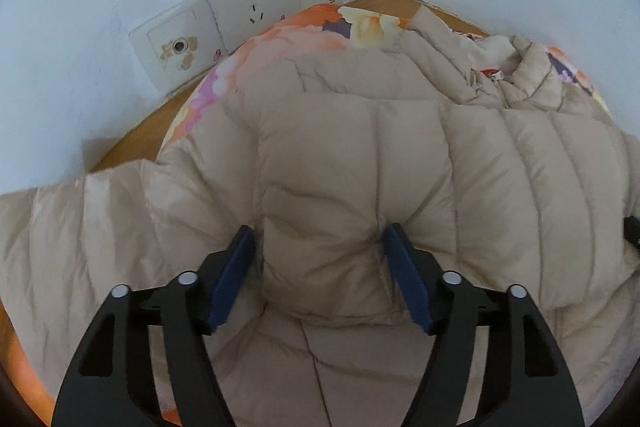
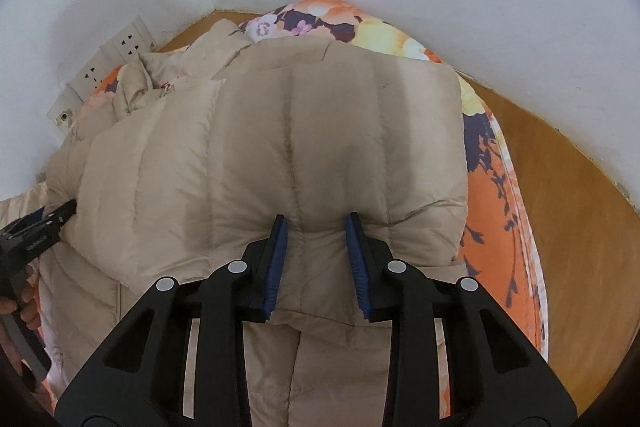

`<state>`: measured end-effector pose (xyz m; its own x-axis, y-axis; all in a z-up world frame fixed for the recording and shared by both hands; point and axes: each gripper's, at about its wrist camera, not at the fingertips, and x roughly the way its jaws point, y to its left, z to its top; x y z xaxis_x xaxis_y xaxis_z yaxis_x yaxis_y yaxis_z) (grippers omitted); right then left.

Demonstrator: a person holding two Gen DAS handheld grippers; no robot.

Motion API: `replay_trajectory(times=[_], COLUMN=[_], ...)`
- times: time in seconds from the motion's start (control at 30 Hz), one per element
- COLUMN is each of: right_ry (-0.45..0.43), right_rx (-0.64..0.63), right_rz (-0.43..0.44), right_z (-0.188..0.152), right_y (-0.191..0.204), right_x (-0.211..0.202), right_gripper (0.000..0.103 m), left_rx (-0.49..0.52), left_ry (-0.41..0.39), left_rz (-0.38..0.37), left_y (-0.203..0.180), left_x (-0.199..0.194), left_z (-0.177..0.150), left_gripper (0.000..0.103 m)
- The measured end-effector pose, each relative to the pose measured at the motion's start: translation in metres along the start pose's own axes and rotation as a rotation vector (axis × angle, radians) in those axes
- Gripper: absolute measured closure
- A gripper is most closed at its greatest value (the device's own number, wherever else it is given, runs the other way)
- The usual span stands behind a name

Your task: Fold large clothes

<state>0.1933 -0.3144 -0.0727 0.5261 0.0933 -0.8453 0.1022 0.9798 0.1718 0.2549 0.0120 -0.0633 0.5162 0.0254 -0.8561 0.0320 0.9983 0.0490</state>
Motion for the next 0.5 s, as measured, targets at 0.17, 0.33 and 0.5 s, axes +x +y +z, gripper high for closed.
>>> replay_trajectory(times=[0.17, 0.33, 0.5], right_ry=[-0.046, -0.065, -0.055], right_rx=[-0.025, -0.067, -0.074], right_rz=[0.01, 0.023, 0.035], right_z=[-0.005, -0.021, -0.053], right_y=[0.006, 0.017, 0.03], right_x=[-0.027, -0.061, -0.093], right_gripper=[0.037, 0.035, 0.034], left_rx=[-0.054, -0.099, -0.166], left_ry=[-0.019, -0.079, -0.119], left_rz=[-0.071, -0.086, -0.074], left_y=[0.017, 0.044, 0.081], left_x=[-0.036, -0.083, -0.113], left_z=[-0.014, -0.039, -0.061], left_gripper=[0.019, 0.019, 0.017])
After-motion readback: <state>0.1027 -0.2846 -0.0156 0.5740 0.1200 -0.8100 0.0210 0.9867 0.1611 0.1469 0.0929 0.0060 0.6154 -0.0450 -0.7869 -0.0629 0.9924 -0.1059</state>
